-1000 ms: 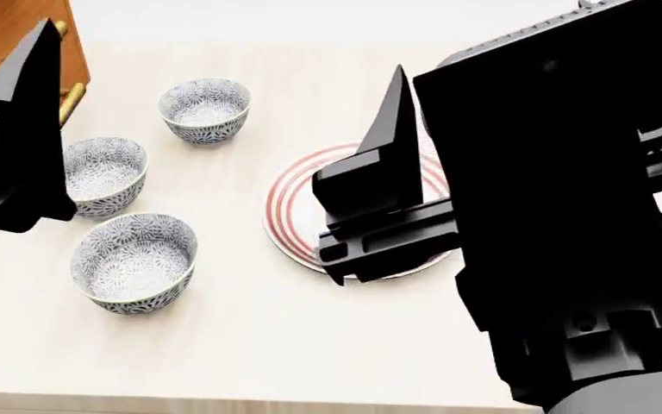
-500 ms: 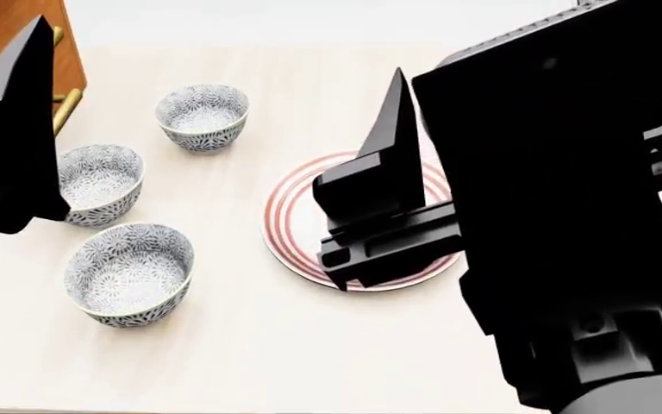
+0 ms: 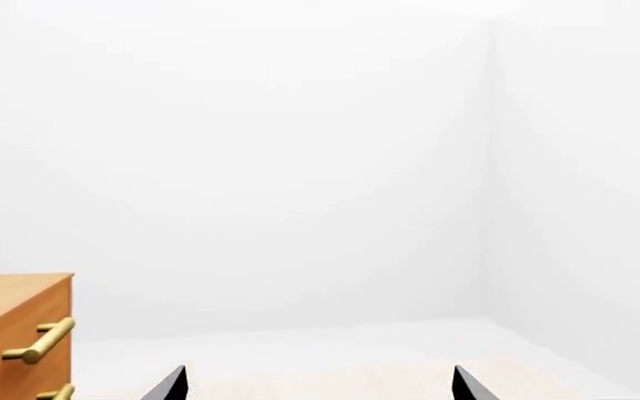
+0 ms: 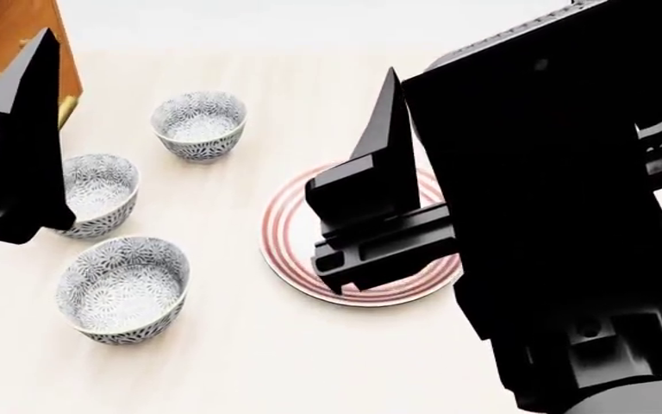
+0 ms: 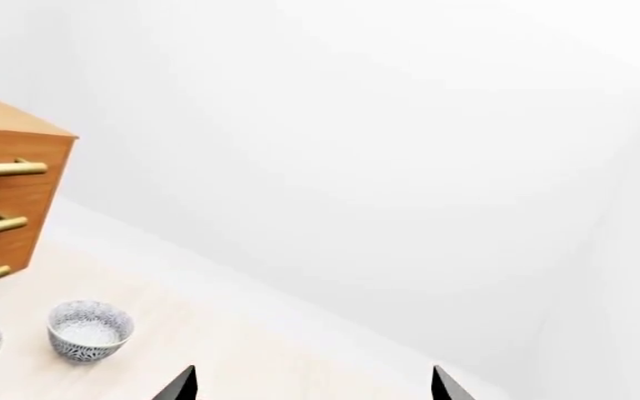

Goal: Put the bowl at the front on the plate.

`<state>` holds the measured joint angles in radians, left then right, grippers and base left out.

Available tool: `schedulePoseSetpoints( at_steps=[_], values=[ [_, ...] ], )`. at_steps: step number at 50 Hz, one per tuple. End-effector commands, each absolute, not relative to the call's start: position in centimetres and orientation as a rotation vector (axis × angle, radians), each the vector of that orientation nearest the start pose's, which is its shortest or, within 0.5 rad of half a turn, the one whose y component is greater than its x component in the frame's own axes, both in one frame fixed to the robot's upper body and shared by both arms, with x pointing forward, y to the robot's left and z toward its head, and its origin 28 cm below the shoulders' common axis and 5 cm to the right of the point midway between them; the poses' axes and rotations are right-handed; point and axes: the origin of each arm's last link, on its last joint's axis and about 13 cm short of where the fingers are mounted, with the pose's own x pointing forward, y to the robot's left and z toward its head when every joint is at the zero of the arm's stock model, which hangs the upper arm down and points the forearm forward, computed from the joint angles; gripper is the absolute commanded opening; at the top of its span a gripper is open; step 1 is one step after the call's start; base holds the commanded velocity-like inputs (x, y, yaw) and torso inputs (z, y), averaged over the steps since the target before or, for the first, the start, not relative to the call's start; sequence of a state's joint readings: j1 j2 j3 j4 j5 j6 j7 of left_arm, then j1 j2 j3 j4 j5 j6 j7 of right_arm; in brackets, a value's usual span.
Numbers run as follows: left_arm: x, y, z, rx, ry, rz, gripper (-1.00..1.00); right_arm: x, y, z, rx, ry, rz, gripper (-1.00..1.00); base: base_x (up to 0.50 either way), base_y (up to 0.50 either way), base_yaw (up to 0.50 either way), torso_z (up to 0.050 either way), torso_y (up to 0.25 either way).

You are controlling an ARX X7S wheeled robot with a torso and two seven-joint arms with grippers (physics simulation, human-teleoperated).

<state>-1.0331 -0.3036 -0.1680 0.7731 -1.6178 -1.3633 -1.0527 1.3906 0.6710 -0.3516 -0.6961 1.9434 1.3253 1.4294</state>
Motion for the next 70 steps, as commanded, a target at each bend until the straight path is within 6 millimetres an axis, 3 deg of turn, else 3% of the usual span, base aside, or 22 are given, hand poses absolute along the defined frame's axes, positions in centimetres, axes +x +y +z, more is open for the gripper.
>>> schedulePoseSetpoints(
  at_steps=[1, 70],
  values=[
    [18.97, 19.95, 29.95, -0.066, -0.309, -0.249, 1.0, 17.29, -10.48, 32.1, -0.421, -0.234, 0.069, 1.0, 0.11, 0.0, 0.0, 0.0, 0.0],
    [19.01, 20.03, 29.86, -0.066, -0.31, -0.24, 1.0, 17.1, -10.57, 32.11, -0.413, -0.242, 0.065, 1.0, 0.1, 0.0, 0.0, 0.0, 0.0]
  ],
)
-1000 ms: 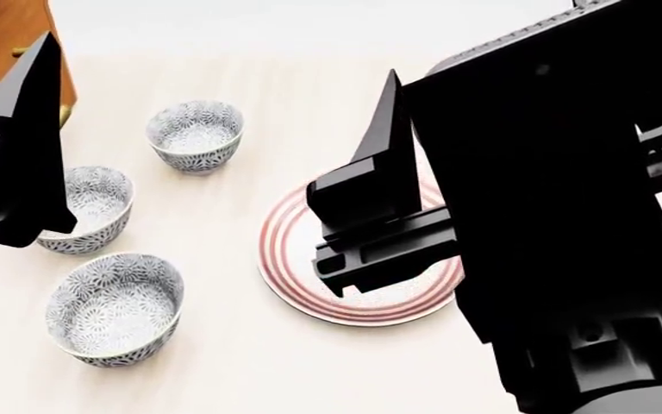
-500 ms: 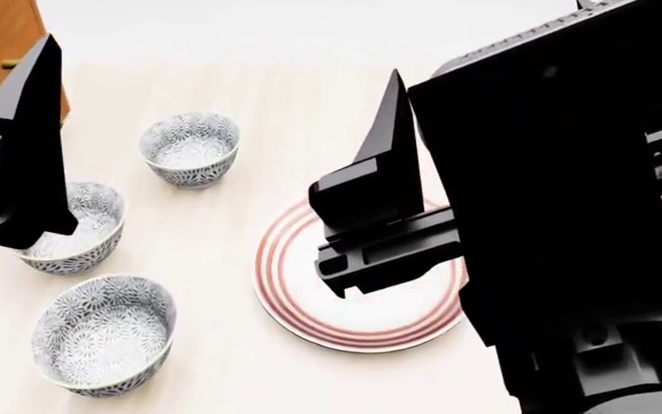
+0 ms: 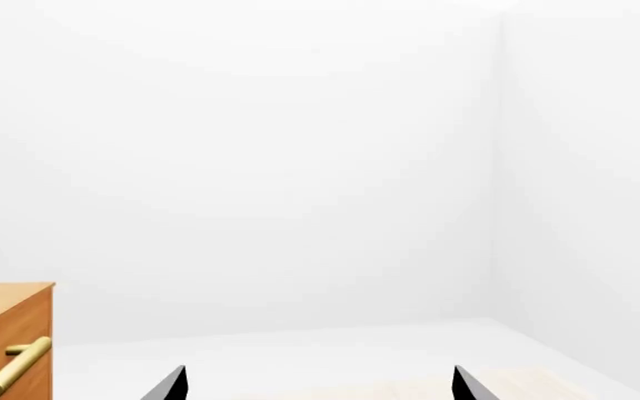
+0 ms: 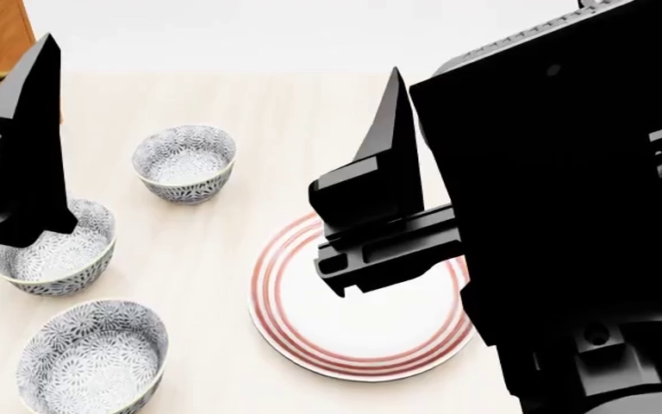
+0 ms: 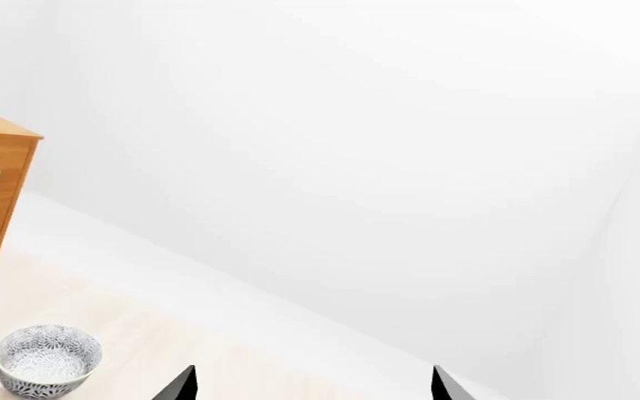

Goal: Put the bowl at the front on the plate.

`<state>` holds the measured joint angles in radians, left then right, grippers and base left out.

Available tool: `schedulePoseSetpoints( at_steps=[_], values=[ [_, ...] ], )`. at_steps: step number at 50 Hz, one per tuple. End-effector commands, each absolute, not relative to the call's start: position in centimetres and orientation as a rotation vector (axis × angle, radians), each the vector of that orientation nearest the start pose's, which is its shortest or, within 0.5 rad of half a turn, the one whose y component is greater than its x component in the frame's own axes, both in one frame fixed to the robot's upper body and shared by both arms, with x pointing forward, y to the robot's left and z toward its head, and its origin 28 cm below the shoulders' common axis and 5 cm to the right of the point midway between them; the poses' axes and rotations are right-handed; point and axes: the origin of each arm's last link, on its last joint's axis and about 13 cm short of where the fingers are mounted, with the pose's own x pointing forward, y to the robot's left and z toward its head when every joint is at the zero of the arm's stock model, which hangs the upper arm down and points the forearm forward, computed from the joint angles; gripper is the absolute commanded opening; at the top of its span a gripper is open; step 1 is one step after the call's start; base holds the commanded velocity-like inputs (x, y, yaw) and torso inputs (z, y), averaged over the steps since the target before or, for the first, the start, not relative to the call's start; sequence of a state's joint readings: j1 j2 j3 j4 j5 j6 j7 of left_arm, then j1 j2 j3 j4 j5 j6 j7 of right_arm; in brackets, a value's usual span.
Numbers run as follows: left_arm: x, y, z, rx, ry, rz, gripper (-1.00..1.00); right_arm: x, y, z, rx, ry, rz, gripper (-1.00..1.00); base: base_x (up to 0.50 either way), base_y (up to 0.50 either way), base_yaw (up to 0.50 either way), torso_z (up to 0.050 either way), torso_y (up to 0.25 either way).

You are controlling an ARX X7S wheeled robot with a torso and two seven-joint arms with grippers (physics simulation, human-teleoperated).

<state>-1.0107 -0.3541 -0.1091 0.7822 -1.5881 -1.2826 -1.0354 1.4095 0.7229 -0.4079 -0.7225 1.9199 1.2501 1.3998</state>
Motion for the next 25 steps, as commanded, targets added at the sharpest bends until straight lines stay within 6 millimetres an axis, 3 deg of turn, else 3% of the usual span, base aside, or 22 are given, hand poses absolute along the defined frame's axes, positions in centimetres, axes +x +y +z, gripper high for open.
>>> schedulePoseSetpoints(
  at_steps=[1, 25],
  values=[
    [19.01, 20.04, 29.86, -0.066, -0.309, -0.24, 1.0, 17.1, -10.56, 32.1, -0.414, -0.242, 0.065, 1.0, 0.1, 0.0, 0.0, 0.0, 0.0],
    [19.06, 20.02, 29.7, -0.064, -0.312, -0.236, 1.0, 17.06, -10.55, 32.17, -0.414, -0.246, 0.065, 1.0, 0.1, 0.0, 0.0, 0.0, 0.0]
  ],
)
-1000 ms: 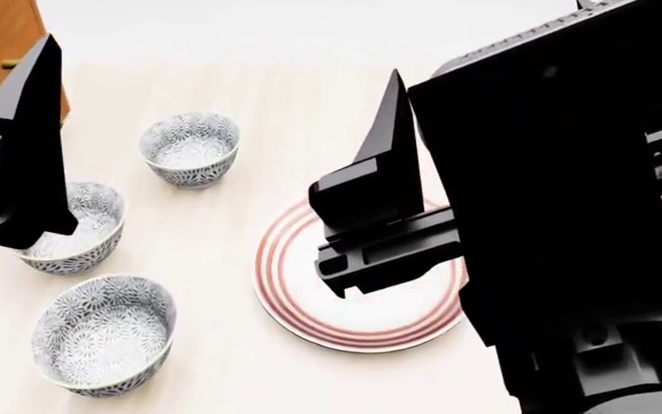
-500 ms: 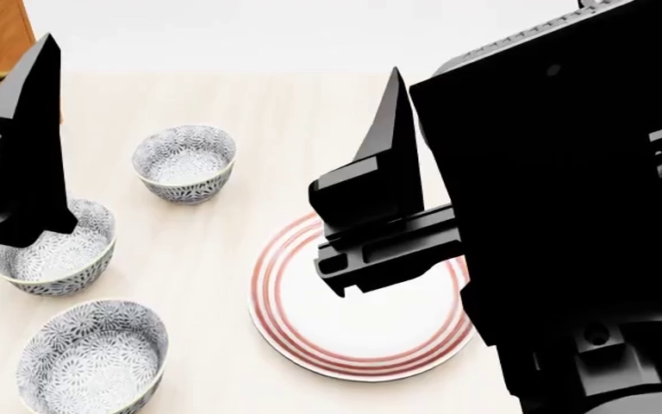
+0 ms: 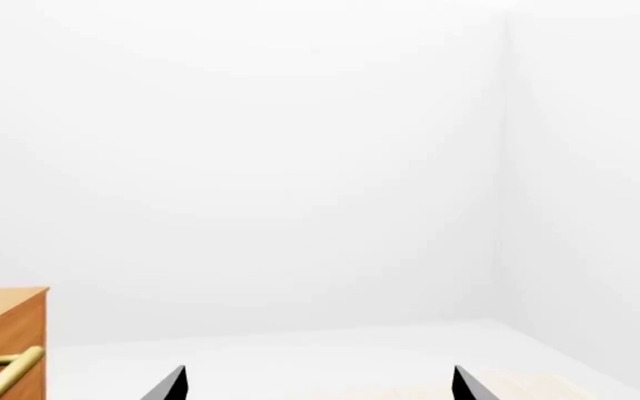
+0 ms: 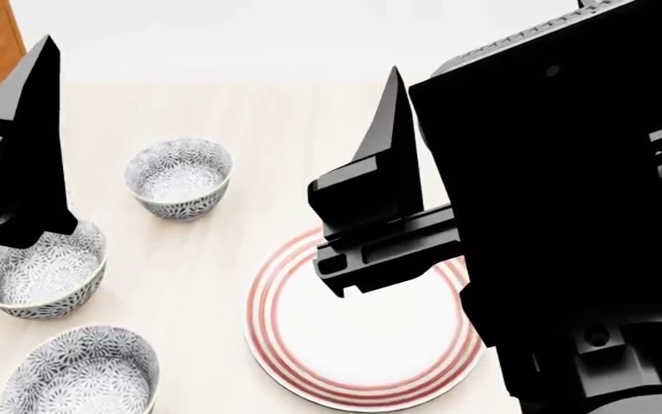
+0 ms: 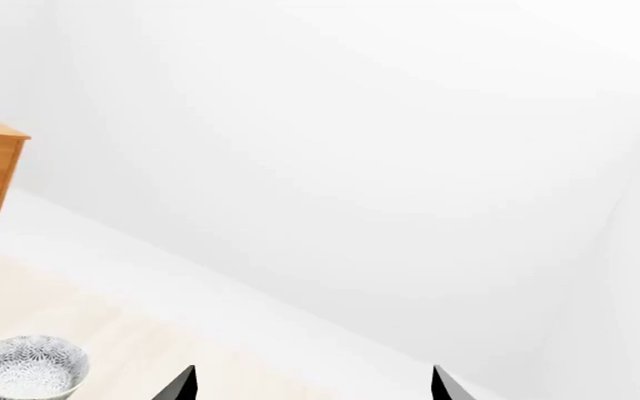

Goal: Put the bowl at the front on the plate.

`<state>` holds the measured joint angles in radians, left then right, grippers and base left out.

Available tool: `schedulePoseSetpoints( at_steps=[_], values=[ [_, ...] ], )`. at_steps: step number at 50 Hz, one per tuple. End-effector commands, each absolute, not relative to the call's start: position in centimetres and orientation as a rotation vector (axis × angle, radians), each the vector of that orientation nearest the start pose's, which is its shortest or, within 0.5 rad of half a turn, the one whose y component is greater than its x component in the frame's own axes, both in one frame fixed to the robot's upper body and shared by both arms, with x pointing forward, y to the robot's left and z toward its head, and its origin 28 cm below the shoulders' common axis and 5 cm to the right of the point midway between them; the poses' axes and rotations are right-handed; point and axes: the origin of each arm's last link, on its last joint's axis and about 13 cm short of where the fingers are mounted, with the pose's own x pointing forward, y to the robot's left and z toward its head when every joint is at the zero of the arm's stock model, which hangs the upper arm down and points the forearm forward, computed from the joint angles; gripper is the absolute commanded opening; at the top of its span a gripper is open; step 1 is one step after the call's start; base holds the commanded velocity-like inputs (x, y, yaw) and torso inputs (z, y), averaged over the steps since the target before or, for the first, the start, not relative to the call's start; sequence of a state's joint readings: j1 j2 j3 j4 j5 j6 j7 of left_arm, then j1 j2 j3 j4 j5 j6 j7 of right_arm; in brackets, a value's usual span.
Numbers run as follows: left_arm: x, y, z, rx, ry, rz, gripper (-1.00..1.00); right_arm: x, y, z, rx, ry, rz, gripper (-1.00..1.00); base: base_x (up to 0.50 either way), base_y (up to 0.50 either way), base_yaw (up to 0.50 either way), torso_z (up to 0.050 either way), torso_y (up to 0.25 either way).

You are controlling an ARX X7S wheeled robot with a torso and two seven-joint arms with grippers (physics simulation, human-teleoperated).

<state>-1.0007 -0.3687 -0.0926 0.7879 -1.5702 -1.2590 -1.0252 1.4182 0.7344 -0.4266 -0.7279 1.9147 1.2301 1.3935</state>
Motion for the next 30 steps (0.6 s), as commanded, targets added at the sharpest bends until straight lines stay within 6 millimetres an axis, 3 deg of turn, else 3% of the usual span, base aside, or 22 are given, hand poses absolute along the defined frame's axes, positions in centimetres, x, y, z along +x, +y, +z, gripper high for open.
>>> schedulePoseSetpoints(
  at_steps=[1, 30],
  values=[
    [19.09, 20.02, 29.68, -0.065, -0.31, -0.236, 1.0, 17.06, -10.55, 32.16, -0.413, -0.246, 0.066, 1.0, 0.1, 0.0, 0.0, 0.0, 0.0],
    [19.2, 20.04, 29.69, -0.066, -0.306, -0.233, 1.0, 17.16, -10.58, 32.26, -0.413, -0.245, 0.068, 1.0, 0.1, 0.0, 0.0, 0.0, 0.001]
  ],
)
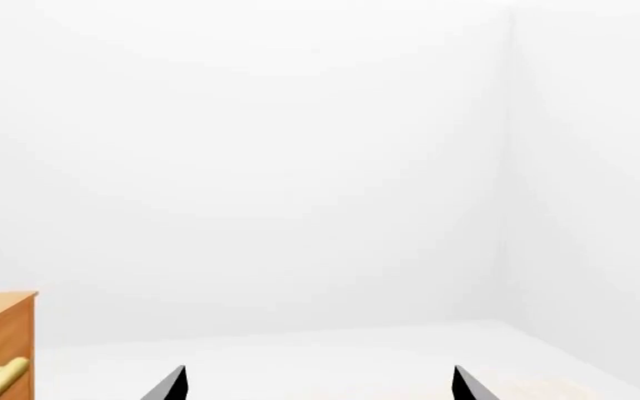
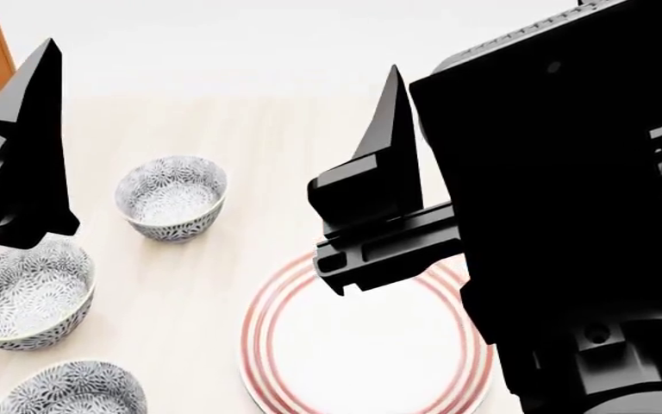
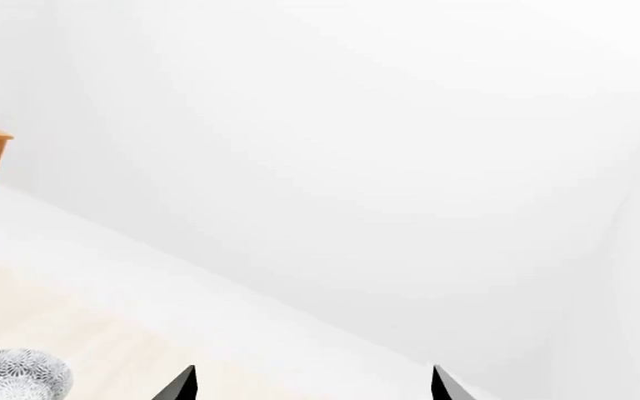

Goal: Put the bowl at the front on the plate.

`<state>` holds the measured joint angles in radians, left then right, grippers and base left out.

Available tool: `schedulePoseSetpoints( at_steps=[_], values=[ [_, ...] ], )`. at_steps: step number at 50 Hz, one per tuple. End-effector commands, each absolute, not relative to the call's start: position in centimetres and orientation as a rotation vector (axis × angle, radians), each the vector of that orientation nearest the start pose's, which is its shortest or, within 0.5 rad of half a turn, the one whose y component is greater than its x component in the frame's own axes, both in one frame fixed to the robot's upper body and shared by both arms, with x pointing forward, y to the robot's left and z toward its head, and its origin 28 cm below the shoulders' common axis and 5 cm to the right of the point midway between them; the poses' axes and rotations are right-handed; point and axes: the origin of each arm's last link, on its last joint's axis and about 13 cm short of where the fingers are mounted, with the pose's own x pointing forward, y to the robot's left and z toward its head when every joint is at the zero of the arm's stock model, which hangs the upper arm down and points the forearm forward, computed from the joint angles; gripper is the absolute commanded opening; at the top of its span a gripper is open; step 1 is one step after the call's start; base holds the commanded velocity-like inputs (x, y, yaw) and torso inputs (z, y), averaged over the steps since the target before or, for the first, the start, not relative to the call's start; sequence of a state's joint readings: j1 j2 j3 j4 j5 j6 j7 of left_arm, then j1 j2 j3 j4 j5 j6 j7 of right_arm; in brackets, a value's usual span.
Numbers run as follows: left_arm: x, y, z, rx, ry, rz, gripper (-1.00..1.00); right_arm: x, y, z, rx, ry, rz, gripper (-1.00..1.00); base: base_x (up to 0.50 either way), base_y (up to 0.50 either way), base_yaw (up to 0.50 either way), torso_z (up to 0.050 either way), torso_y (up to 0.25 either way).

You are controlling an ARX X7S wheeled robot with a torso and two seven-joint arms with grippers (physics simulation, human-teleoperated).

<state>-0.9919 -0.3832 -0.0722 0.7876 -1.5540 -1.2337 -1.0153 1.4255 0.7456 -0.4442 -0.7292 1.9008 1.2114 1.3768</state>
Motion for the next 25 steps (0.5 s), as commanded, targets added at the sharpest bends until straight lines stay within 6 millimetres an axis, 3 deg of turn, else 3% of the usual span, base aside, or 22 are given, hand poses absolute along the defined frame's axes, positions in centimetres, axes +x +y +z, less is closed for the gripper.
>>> schedulePoseSetpoints(
  at_steps=[1, 25],
  values=[
    [19.2, 20.03, 29.69, -0.066, -0.305, -0.234, 1.0, 17.14, -10.58, 32.27, -0.414, -0.245, 0.068, 1.0, 0.1, 0.0, 0.0, 0.0, 0.0],
    [19.33, 20.11, 29.32, -0.067, -0.291, -0.23, 1.0, 17.03, -10.59, 32.14, -0.421, -0.258, 0.06, 1.0, 0.09, 0.0, 0.0, 0.0, 0.0]
  ],
)
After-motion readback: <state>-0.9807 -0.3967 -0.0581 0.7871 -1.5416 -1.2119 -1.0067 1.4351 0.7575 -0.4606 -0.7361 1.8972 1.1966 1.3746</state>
